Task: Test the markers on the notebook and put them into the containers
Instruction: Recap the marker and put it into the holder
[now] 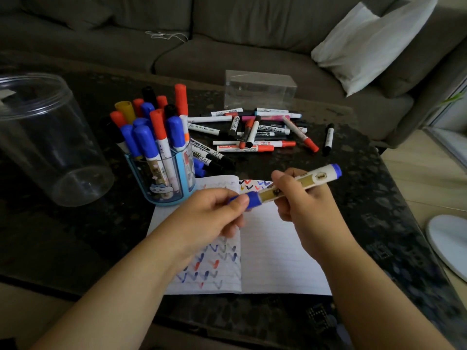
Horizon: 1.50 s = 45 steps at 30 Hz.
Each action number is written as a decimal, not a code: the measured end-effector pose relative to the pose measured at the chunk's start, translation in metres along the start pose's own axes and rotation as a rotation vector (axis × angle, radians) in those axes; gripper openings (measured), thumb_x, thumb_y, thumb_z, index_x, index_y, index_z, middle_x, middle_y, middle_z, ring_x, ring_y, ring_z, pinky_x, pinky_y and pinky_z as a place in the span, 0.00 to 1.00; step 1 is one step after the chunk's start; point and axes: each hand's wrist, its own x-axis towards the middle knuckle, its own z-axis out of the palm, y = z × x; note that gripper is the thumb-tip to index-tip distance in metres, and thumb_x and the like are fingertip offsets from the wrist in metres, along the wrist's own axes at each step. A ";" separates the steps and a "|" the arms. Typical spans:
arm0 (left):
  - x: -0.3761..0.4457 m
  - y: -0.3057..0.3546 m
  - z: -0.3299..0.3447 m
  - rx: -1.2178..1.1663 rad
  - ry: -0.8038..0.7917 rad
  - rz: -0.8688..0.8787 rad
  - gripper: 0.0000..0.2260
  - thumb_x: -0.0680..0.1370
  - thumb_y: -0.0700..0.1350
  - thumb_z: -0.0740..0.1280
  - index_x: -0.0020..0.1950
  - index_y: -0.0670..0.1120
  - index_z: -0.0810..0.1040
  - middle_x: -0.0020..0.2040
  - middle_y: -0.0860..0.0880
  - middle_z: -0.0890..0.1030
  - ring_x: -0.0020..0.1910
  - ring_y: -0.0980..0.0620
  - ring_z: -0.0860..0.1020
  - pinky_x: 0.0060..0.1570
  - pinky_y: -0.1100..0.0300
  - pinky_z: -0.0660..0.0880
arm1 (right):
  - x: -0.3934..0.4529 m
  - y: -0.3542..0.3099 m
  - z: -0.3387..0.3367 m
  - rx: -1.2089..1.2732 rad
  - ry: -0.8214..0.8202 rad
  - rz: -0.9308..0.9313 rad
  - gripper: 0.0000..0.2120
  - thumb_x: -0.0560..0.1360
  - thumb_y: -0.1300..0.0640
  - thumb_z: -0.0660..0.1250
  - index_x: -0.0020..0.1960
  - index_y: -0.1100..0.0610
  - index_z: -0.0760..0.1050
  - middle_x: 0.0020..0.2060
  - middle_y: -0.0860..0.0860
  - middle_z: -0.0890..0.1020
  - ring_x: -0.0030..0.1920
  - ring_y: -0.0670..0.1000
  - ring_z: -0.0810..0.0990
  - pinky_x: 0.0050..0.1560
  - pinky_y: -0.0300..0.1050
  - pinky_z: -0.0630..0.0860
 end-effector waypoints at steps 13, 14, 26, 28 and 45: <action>-0.020 0.004 0.004 0.020 -0.051 0.175 0.10 0.79 0.44 0.60 0.42 0.44 0.78 0.25 0.53 0.68 0.27 0.57 0.67 0.33 0.63 0.68 | -0.010 -0.006 0.021 0.258 -0.016 0.014 0.17 0.77 0.66 0.58 0.31 0.57 0.60 0.23 0.49 0.61 0.24 0.46 0.58 0.25 0.39 0.58; -0.020 0.004 0.003 0.045 -0.045 0.184 0.10 0.78 0.45 0.61 0.42 0.45 0.78 0.26 0.53 0.69 0.28 0.56 0.68 0.34 0.63 0.68 | -0.010 -0.006 0.022 0.261 -0.020 0.016 0.17 0.77 0.65 0.58 0.31 0.57 0.60 0.22 0.49 0.61 0.23 0.46 0.58 0.25 0.39 0.58; -0.018 0.001 -0.026 0.187 0.388 0.304 0.09 0.72 0.49 0.68 0.40 0.43 0.79 0.23 0.54 0.70 0.26 0.61 0.67 0.28 0.69 0.65 | -0.009 -0.002 0.013 -0.534 0.240 -0.123 0.12 0.74 0.48 0.67 0.56 0.43 0.70 0.36 0.47 0.75 0.36 0.42 0.75 0.39 0.37 0.74; -0.023 0.000 -0.030 0.267 0.407 0.334 0.11 0.71 0.50 0.69 0.39 0.42 0.78 0.27 0.46 0.74 0.28 0.57 0.70 0.31 0.64 0.68 | -0.012 -0.001 0.019 -0.725 0.086 -0.378 0.17 0.74 0.54 0.68 0.61 0.44 0.72 0.37 0.43 0.71 0.39 0.38 0.73 0.40 0.28 0.69; -0.051 -0.002 -0.108 0.723 0.955 0.596 0.17 0.75 0.54 0.62 0.55 0.44 0.77 0.49 0.50 0.74 0.49 0.52 0.74 0.47 0.62 0.70 | -0.034 -0.004 0.077 -0.702 -0.060 -0.474 0.08 0.71 0.54 0.71 0.40 0.43 0.73 0.27 0.46 0.73 0.36 0.44 0.73 0.36 0.31 0.67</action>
